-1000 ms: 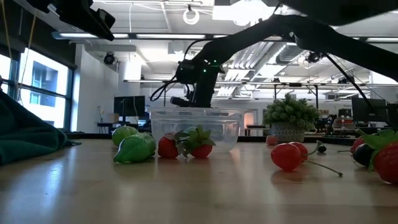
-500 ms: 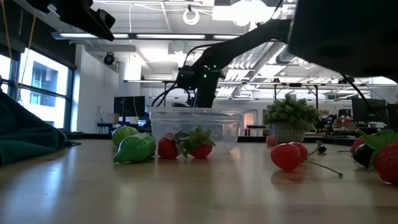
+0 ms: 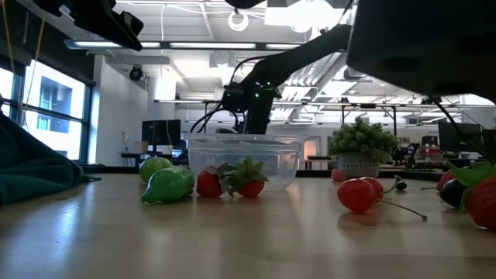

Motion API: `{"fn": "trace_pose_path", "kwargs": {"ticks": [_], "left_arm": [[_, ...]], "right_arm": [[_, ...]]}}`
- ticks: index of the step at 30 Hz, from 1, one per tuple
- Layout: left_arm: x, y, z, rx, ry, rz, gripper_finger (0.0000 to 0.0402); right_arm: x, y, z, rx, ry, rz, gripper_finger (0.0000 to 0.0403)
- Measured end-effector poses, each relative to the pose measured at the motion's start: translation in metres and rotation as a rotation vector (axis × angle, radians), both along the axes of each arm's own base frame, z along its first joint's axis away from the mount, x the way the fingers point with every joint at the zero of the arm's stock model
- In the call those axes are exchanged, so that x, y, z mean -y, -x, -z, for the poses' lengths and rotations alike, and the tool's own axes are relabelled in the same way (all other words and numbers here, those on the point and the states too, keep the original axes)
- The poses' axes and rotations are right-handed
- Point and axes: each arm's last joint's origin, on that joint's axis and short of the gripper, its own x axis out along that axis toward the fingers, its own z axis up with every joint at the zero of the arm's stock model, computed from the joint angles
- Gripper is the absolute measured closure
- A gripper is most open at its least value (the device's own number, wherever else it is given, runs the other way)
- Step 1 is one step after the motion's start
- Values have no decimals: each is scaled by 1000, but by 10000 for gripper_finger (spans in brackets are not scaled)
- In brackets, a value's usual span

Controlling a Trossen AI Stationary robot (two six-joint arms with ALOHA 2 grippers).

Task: Pick and placing Produce into tupperware
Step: Put the avocado into the transparent bin

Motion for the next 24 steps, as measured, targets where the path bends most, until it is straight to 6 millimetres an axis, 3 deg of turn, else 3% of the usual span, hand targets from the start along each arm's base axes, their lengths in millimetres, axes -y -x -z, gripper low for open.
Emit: {"fn": "trace_pose_path", "kwargs": {"ticks": [8, 18, 24], "left_arm": [[0, 0, 0, 0, 0, 0, 295], [0, 0, 0, 0, 0, 0, 295], [0, 0, 0, 0, 0, 0, 295]], "right_arm": [[-1, 1, 0, -11, 1, -25, 174], [-1, 1, 0, -18, -1, -37, 179], [-3, 3, -13, -2, 12, -66, 180]]}}
